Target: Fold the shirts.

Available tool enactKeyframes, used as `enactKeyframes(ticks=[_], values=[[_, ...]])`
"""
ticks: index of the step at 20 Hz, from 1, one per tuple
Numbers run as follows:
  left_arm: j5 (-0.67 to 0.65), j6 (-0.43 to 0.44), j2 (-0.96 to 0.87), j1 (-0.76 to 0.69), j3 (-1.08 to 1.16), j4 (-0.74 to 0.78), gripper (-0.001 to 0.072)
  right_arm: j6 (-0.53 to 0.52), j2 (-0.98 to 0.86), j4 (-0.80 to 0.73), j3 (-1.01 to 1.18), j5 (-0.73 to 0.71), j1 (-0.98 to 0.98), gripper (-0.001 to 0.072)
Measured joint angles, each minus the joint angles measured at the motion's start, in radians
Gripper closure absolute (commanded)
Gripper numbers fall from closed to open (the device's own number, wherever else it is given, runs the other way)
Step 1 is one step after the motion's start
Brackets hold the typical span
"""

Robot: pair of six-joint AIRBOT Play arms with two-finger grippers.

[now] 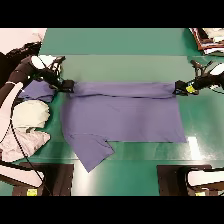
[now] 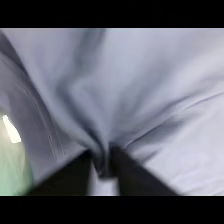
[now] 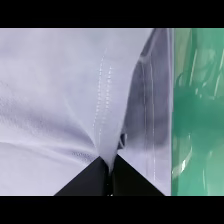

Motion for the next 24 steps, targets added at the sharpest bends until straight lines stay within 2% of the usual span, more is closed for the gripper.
enactKeyframes(ticks=[1,5,8,10,14,17,24], values=[[-0.013,-0.016,0.001,0.0,-0.012,0.005,0.0097,0.0,0.002,0.008,-0.006,0.002,0.003,0.0434],[-0.078,-0.053,0.049,0.01,-0.035,0.047,0.0097,-0.003,0.016,0.014,0.021,0.097,0.006,0.0432],[-0.146,-0.06,0.156,0.026,-0.101,0.064,0.0096,-0.01,0.081,-0.01,-0.01,0.17,-0.013,0.0426],[-0.167,-0.064,0.267,0.03,-0.216,0.068,0.0096,-0.014,0.151,-0.018,-0.068,0.196,-0.037,0.0323],[-0.198,-0.093,0.498,0.034,-0.515,0.066,0.0096,-0.019,0.299,-0.026,-0.203,0.215,-0.107,0.0324],[-0.206,-0.111,0.647,0.035,-0.73,0.01,0.0096,-0.021,0.394,-0.027,-0.282,0.222,-0.164,0.0325],[-0.102,-0.123,0.759,0.035,-1.007,-0.206,0.0096,-0.021,0.496,-0.023,-0.347,0.226,-0.229,0.0327]])
